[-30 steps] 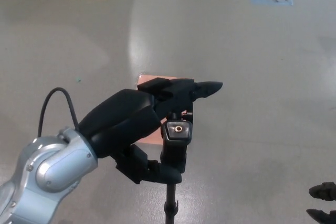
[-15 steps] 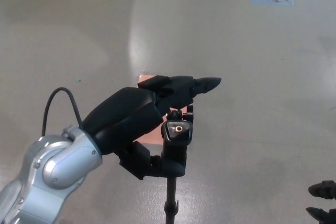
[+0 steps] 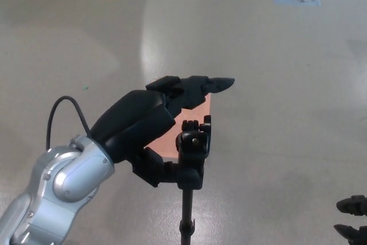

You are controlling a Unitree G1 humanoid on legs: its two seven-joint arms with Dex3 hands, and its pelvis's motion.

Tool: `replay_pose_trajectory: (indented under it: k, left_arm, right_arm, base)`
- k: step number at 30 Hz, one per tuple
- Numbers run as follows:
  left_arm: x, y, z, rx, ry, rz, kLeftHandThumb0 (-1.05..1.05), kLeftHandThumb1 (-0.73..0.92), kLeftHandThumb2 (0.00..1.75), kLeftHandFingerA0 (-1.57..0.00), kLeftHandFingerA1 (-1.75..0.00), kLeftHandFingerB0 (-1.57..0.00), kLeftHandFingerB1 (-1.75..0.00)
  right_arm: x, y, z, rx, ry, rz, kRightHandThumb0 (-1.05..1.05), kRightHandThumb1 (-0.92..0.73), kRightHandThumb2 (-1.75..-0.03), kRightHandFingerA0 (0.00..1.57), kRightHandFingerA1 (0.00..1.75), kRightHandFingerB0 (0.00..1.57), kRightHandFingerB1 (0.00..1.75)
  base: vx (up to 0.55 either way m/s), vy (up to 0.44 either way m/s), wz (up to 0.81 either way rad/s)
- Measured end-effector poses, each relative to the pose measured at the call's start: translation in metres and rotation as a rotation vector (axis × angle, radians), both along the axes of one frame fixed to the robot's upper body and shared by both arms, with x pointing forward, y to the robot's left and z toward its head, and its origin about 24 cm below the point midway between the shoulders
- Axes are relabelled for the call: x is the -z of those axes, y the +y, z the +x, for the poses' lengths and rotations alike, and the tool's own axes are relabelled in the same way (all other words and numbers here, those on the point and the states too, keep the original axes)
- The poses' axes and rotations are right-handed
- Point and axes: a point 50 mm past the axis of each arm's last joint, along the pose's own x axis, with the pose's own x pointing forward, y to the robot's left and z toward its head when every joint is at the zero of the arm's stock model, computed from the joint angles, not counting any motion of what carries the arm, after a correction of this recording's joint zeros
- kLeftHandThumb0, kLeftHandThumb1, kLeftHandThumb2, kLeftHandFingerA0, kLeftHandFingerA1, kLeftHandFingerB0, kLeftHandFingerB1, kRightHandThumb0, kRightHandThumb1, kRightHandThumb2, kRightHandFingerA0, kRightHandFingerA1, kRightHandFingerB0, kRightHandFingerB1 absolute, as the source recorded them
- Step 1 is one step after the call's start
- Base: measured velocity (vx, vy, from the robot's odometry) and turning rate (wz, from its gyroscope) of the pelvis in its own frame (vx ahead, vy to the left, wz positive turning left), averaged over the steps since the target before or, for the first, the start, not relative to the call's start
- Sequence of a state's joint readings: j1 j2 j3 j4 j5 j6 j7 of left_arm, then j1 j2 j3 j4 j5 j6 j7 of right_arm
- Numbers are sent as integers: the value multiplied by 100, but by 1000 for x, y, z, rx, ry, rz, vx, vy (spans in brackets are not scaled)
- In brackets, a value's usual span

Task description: The robot uses its left hand to grab the top of a phone stand kept on the floor and rotates it anti-clockwise

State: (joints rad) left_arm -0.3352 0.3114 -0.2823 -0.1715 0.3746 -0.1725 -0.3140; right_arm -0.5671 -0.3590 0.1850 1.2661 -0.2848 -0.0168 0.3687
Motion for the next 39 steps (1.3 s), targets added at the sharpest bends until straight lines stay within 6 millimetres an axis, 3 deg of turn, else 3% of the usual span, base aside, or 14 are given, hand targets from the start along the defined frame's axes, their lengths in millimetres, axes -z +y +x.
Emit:
replay_pose_trajectory:
  k: [2, 3, 8, 11, 26, 28, 29, 31, 32, 33, 34, 35, 36, 39]
  left_arm:
    - [1, 0, 1, -4, -10, -6, -20, 33, 85, -6, -50, -6, -49]
    - [1, 0, 2, -4, -14, -8, -26, 47, 57, -19, -32, -20, -34]
    - [4, 1, 4, -14, -61, -17, -18, 48, 59, -19, -32, -19, -35]
    - [4, 0, 4, -14, -100, -13, -11, 51, 59, -21, -31, -28, -35]
    - [8, -3, 4, -2, -179, -4, -23, 52, 61, -24, -33, -36, -38]
    - [8, -4, 4, 1, -180, -7, -20, 58, 57, -29, -31, -44, -37]
    - [8, -4, 4, 2, -180, -9, -19, 66, 60, -49, -37, -59, -38]
    - [7, -5, 3, 4, -181, -14, -19, 66, 60, -49, -37, -59, -38]
    - [7, -6, 3, 5, -182, -19, -18, 70, 62, -86, -50, -74, -42]
    - [7, -6, 3, 6, -182, -21, -18, 70, 62, -86, -50, -74, -42]
    - [7, -8, 3, 8, -182, -30, -17, 70, 61, -88, -124, -85, -45]
    - [7, -8, 3, 8, -183, -35, -17, 70, 61, -88, -124, -85, -45]
    - [7, -8, 3, 9, -184, -38, -18, 70, 62, -82, -139, -89, -48]
    - [6, -10, 2, 10, -184, -47, -19, 71, 62, -83, -128, -91, -51]
  right_arm:
    - [0, 0, 1, -1, -1, -1, -38, -78, -67, 33, 39, 8, 20]
    - [-1, 0, 1, -2, -1, -1, -38, -77, -67, 33, 39, 7, 19]
    - [-1, 0, 1, -3, -1, -1, -38, -77, -67, 33, 39, 7, 19]
    - [-1, 0, 1, -5, -1, 0, -39, -78, -67, 34, 39, 7, 19]
    - [-5, 2, 6, -11, -13, -3, -38, -78, -67, 34, 39, 8, 20]
    - [-5, 2, 6, -12, -13, -3, -38, -78, -67, 33, 39, 7, 19]
    - [-5, 2, 6, -12, -13, -3, -46, -67, -80, 32, 46, 6, 25]
    - [-5, 2, 6, -12, -14, -3, -46, -67, -80, 32, 46, 6, 25]
    - [-6, 2, 6, -12, -15, -3, -39, -78, -67, 34, 39, 7, 19]
    - [-6, 2, 7, -12, -15, -4, -39, -78, -67, 34, 39, 7, 19]
    - [-6, 2, 7, -13, -16, -4, -38, -78, -66, 34, 38, 8, 20]
    - [-6, 2, 7, -13, -17, -4, -38, -78, -66, 34, 38, 8, 20]
    - [-6, 2, 7, -13, -17, -4, -38, -79, -67, 34, 39, 8, 20]
    - [-6, 2, 7, -15, -17, -5, -38, -79, -66, 36, 39, 9, 21]
  base:
    - [0, 0, 0]
    - [0, 0, 0]
    - [0, 0, 0]
    - [0, 0, 0]
    - [0, 0, 0]
    - [0, 0, 0]
    - [0, 0, 0]
    - [0, 0, 0]
    - [0, 0, 0]
    - [0, 0, 0]
    - [0, 0, 0]
    - [0, 0, 0]
    - [0, 0, 0]
    - [0, 0, 0]
